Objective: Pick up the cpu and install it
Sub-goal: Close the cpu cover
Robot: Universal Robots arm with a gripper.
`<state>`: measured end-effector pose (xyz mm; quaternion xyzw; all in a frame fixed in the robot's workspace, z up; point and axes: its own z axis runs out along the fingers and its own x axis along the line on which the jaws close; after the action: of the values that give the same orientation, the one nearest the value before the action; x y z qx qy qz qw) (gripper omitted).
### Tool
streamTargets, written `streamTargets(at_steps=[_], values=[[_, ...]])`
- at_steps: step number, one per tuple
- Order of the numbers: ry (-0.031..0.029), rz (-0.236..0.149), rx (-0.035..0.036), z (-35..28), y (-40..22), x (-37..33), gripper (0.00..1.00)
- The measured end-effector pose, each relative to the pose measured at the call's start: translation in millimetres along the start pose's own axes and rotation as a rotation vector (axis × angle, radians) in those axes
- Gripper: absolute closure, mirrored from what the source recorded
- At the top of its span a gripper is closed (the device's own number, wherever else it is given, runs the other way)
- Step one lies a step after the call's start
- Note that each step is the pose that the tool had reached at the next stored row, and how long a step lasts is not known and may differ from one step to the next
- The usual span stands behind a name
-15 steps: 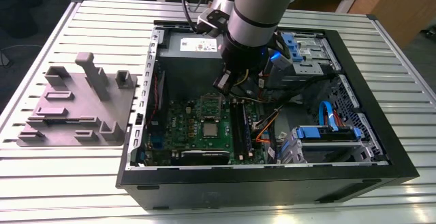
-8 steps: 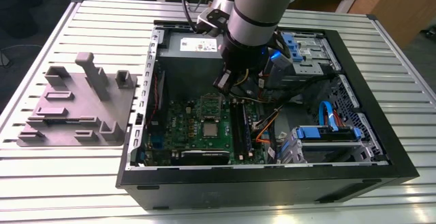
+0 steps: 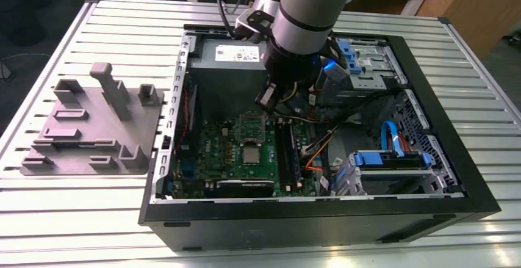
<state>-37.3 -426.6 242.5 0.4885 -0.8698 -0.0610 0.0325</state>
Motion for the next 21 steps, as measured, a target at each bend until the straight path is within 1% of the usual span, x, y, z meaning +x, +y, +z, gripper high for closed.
streamTargets(at_steps=[9,21], values=[[0.0011,-0.006,0.0001,-0.5,-0.1,1.0,0.9],[0.0051,-0.017,0.0016,-0.7,-2.4,8.5,0.9]])
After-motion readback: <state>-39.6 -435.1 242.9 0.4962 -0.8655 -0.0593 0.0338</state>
